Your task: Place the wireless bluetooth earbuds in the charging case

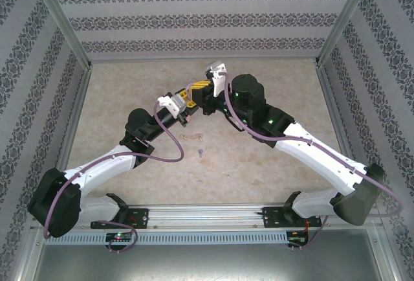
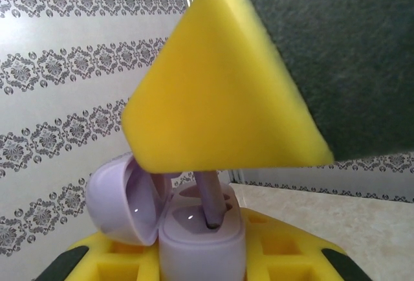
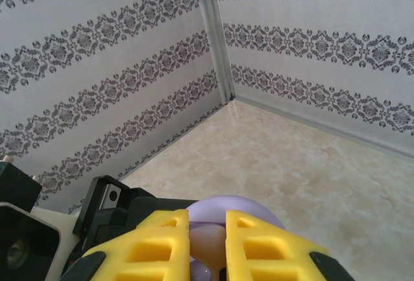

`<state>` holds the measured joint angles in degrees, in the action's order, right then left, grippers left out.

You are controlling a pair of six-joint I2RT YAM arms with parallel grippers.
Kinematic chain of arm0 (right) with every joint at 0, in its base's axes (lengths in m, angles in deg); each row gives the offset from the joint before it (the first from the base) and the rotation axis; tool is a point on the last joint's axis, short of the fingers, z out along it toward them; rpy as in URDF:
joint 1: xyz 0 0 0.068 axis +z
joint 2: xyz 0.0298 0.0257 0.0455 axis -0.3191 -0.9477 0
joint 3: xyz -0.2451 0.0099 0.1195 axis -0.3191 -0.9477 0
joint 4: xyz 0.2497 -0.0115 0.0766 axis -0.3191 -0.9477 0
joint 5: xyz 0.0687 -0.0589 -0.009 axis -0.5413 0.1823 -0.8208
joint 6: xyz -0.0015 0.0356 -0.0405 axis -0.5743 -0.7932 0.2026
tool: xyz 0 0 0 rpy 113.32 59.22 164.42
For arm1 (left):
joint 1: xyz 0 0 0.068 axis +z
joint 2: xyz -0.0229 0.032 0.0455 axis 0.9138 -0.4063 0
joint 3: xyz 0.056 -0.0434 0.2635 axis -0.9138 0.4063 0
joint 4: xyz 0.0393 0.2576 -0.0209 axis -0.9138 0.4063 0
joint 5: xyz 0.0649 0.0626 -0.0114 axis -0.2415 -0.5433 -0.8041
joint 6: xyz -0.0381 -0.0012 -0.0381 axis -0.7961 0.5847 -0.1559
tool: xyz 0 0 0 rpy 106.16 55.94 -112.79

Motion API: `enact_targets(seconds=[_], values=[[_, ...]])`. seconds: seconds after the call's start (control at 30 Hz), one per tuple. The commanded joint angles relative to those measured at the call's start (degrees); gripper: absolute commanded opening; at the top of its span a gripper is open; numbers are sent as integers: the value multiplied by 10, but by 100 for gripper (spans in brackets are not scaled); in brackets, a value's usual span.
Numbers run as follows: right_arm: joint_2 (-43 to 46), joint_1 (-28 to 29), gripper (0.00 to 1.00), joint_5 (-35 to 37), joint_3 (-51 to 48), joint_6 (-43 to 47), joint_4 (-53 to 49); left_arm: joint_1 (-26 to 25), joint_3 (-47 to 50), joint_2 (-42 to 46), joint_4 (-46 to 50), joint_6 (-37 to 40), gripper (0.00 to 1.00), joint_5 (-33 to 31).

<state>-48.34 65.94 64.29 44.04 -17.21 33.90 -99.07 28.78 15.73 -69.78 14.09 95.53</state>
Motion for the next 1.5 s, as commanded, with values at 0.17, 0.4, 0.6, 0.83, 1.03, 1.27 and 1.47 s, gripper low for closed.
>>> enact_targets(seconds=[0.17, 0.4, 0.6, 0.83, 1.03, 1.27, 1.47], values=[[-21, 23, 15, -19, -2, 30, -45, -10, -13, 26, -25, -2, 0, 15], [-37, 26, 16, -28, 7, 33, -71, -10, -10, 22, -28, -12, 0, 10], [-40, 27, 22, -1, 7, 24, -70, -9, -8, 17, -36, -28, 0, 9], [-39, 25, 39, 43, 21, 4, -70, -10, -4, 11, -43, -42, 0, 9], [-36, 21, 48, 57, 31, -15, -69, -10, -2, 9, -41, -48, 0, 7], [-15, 5, 63, 75, 42, -60, -72, -10, 0, 6, -42, -49, 0, 3], [19, -5, 64, 85, 35, -77, -64, -10, 2, 5, -43, -47, 0, 1]])
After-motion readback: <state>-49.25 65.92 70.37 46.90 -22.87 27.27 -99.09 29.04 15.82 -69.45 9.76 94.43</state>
